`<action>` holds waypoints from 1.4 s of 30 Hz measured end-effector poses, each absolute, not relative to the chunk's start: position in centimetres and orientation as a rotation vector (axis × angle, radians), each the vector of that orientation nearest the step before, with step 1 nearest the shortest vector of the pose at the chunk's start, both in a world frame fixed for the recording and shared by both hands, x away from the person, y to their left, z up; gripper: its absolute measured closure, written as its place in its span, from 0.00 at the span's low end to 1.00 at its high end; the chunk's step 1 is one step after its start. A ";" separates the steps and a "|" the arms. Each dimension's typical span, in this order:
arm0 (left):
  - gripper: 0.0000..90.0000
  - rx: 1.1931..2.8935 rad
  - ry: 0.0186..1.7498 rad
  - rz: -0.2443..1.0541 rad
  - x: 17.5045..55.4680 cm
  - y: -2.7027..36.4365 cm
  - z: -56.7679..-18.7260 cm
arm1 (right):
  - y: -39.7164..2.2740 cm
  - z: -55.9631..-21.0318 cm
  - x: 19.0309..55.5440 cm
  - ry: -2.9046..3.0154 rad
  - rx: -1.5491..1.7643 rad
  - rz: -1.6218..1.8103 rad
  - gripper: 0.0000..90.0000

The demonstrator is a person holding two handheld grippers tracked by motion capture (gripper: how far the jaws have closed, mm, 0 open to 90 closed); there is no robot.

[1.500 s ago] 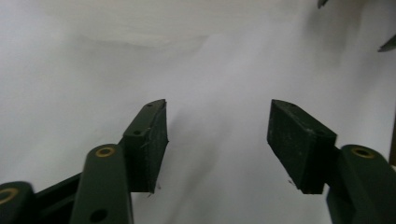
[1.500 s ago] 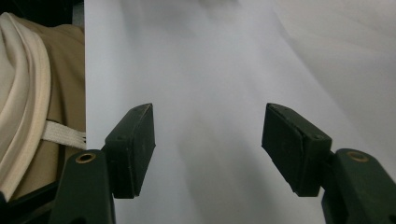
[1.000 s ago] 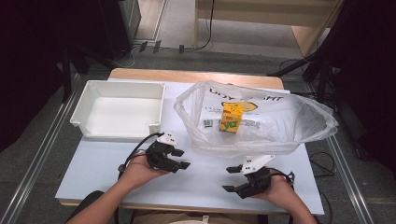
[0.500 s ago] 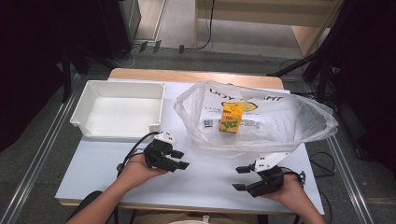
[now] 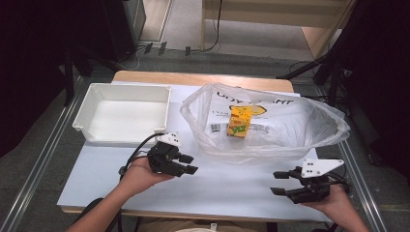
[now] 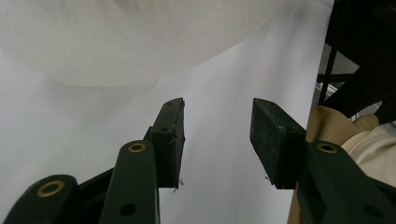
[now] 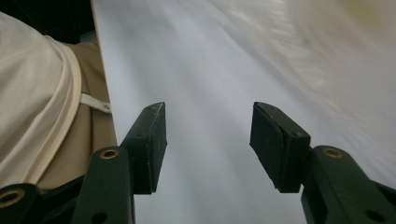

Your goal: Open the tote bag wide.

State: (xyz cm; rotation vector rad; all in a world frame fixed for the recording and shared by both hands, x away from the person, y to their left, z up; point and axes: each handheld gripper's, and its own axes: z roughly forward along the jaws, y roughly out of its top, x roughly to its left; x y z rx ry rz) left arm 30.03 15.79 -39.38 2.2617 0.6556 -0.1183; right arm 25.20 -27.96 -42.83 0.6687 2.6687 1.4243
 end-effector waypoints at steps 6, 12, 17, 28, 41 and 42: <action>0.65 2.252 0.658 -0.164 29.5 15.4 -38.0 | -31.4 -42.5 26.2 2.640 0.810 1.426 0.58; 0.65 2.229 0.621 -0.144 28.3 15.7 -35.5 | -34.4 -42.5 26.2 2.602 0.866 1.432 0.60; 0.65 2.210 0.566 -0.126 27.3 15.8 -33.1 | -36.4 -41.9 26.7 2.551 0.861 1.421 0.60; 0.67 2.174 0.456 -0.126 26.0 15.3 -27.9 | -39.7 -39.8 28.9 2.480 0.883 1.377 0.67; 0.71 2.185 0.446 -0.109 28.8 12.8 -22.6 | -42.1 -35.8 32.7 2.413 0.919 1.328 0.71; 0.71 2.188 0.446 -0.108 29.1 12.7 -22.4 | -42.1 -35.8 32.7 2.413 0.919 1.328 0.71</action>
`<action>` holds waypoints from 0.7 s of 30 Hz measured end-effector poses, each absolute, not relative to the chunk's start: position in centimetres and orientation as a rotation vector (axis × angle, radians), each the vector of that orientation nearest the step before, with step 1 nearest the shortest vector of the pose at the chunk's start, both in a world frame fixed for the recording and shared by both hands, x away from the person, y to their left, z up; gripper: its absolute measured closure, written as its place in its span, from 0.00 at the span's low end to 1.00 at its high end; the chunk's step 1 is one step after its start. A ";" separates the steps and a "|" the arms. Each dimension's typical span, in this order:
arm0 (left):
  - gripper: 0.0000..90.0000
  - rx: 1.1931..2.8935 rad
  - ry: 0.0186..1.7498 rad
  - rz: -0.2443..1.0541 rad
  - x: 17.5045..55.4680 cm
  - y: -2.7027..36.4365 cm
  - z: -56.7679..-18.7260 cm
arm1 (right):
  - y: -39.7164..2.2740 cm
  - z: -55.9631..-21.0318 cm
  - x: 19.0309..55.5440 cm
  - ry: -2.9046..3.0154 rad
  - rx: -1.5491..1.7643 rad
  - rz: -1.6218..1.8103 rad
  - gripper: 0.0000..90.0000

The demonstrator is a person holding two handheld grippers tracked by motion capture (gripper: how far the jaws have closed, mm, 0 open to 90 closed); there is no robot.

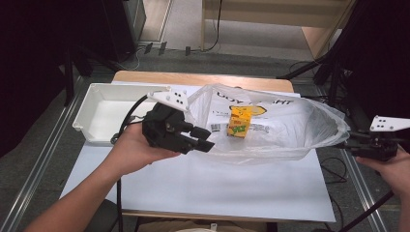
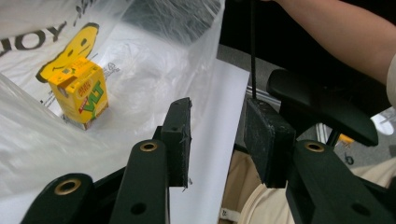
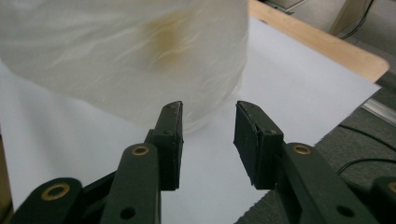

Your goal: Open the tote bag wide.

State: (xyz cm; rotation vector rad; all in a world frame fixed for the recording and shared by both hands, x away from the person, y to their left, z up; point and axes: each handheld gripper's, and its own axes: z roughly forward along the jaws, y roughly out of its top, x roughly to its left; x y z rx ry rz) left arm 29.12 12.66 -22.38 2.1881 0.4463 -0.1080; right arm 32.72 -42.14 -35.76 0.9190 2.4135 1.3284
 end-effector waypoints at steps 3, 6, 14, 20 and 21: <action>0.74 2.194 0.463 -0.108 30.5 12.1 -21.5 | -42.4 -33.9 33.6 2.388 0.912 1.321 0.72; 0.75 2.195 0.484 -0.119 31.4 11.7 -21.1 | -42.5 -32.4 34.2 2.363 0.904 1.322 0.72; 0.78 2.185 0.517 -0.125 32.6 10.6 -20.4 | -42.0 -28.7 36.2 2.325 0.909 1.346 0.74; 0.79 2.193 0.536 -0.141 33.8 9.3 -20.3 | -40.8 -26.1 37.3 2.324 0.872 1.369 0.74; 0.79 2.191 0.541 -0.142 34.0 9.1 -20.3 | -40.8 -26.1 37.3 2.324 0.872 1.369 0.74</action>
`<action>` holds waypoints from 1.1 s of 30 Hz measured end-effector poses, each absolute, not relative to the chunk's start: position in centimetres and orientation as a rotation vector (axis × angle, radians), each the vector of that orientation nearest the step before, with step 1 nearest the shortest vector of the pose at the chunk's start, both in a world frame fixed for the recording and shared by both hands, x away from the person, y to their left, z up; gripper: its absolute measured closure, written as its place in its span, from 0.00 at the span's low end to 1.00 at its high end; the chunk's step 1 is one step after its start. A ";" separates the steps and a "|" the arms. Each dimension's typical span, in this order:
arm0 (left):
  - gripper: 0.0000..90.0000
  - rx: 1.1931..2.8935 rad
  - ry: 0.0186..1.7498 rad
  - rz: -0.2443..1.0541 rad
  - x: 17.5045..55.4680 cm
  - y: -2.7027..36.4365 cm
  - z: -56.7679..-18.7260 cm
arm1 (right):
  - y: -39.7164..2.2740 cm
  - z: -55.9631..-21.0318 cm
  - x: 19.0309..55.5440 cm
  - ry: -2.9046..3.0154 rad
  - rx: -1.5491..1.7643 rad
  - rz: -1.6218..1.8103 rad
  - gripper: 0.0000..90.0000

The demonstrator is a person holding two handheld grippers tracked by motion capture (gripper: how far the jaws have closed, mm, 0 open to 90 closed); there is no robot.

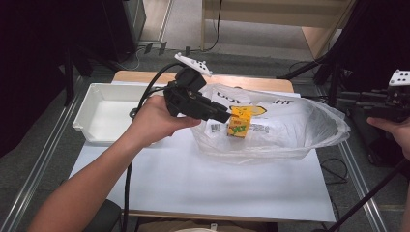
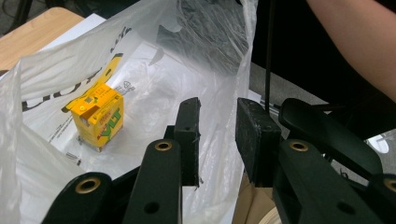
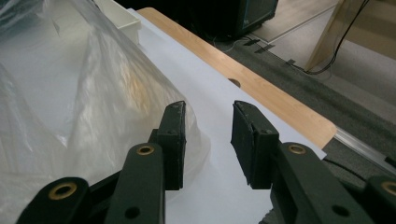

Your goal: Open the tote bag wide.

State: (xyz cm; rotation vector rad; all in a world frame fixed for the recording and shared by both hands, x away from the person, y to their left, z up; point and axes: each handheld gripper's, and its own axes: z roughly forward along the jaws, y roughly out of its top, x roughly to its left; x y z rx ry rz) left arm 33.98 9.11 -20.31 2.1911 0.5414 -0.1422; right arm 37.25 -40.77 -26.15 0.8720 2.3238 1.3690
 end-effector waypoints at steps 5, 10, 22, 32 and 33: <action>0.79 2.227 0.573 -0.115 35.3 8.4 -20.8 | -38.9 -23.8 37.5 2.331 0.815 1.452 0.74; 0.79 2.232 0.611 -0.124 36.5 8.3 -21.5 | -37.0 -22.7 37.4 2.357 0.752 1.485 0.74; 0.85 2.229 0.659 -0.103 38.1 8.6 -22.5 | -31.9 -22.3 36.2 2.491 0.541 1.491 0.76; 0.84 2.251 0.701 -0.058 39.5 8.7 -24.1 | -30.6 -24.5 36.3 2.530 0.471 1.475 0.79; 0.84 2.251 0.704 -0.052 39.7 8.8 -24.2 | -30.6 -24.9 36.5 2.539 0.476 1.459 0.78</action>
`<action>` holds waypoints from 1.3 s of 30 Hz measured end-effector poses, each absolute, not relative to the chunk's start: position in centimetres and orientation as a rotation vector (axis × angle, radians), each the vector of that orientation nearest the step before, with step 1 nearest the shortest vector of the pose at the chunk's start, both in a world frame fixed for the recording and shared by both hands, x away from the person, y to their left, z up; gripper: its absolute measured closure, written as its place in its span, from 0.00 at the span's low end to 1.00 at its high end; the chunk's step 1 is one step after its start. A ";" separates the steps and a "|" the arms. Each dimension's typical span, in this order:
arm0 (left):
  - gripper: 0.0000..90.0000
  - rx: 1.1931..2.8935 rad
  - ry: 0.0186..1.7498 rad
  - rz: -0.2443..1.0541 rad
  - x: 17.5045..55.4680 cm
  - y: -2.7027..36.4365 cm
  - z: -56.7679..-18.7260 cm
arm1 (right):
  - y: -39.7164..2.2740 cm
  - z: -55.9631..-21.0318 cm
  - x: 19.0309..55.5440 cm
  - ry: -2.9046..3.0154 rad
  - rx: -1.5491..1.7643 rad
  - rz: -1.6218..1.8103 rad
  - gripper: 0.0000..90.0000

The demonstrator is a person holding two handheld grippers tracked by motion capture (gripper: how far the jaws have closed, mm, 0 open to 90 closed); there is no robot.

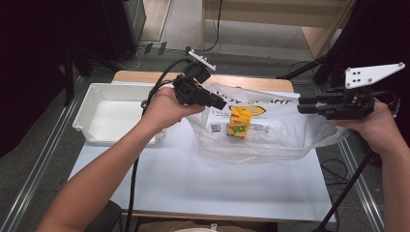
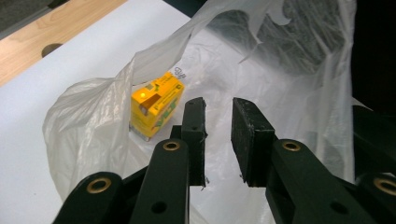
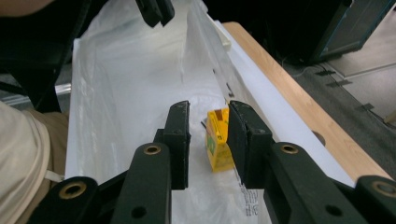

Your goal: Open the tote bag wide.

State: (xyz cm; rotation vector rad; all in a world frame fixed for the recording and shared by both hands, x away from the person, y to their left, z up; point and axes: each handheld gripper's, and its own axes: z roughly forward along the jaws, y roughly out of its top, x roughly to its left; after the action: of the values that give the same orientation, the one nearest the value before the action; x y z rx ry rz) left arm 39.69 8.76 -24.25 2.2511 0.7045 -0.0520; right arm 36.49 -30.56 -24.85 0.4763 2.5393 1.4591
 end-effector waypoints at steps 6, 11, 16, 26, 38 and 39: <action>0.84 2.253 0.727 -0.032 40.8 8.9 -25.6 | -30.3 -26.9 37.8 2.547 0.508 1.426 0.78; 0.84 2.249 0.755 -0.023 41.8 9.1 -26.8 | -29.9 -28.4 39.3 2.559 0.552 1.416 0.78; 0.84 2.240 0.785 -0.015 42.6 9.5 -27.6 | -29.4 -29.1 40.1 2.571 0.572 1.403 0.76; 0.83 2.235 0.845 0.003 43.8 9.9 -29.6 | -28.5 -31.0 41.6 2.579 0.637 1.396 0.76; 0.97 2.252 0.888 0.023 44.7 9.7 -32.1 | -28.2 -33.4 41.9 2.556 0.695 1.442 0.98; 0.99 2.253 0.888 0.026 44.7 9.6 -32.3 | -28.1 -33.6 41.9 2.558 0.688 1.432 1.00</action>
State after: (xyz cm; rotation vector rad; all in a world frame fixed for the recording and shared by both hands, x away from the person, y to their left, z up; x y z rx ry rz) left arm 44.73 9.63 -32.30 2.2534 0.8876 0.0261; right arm 41.91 -28.12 -33.64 0.6884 2.5578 1.4317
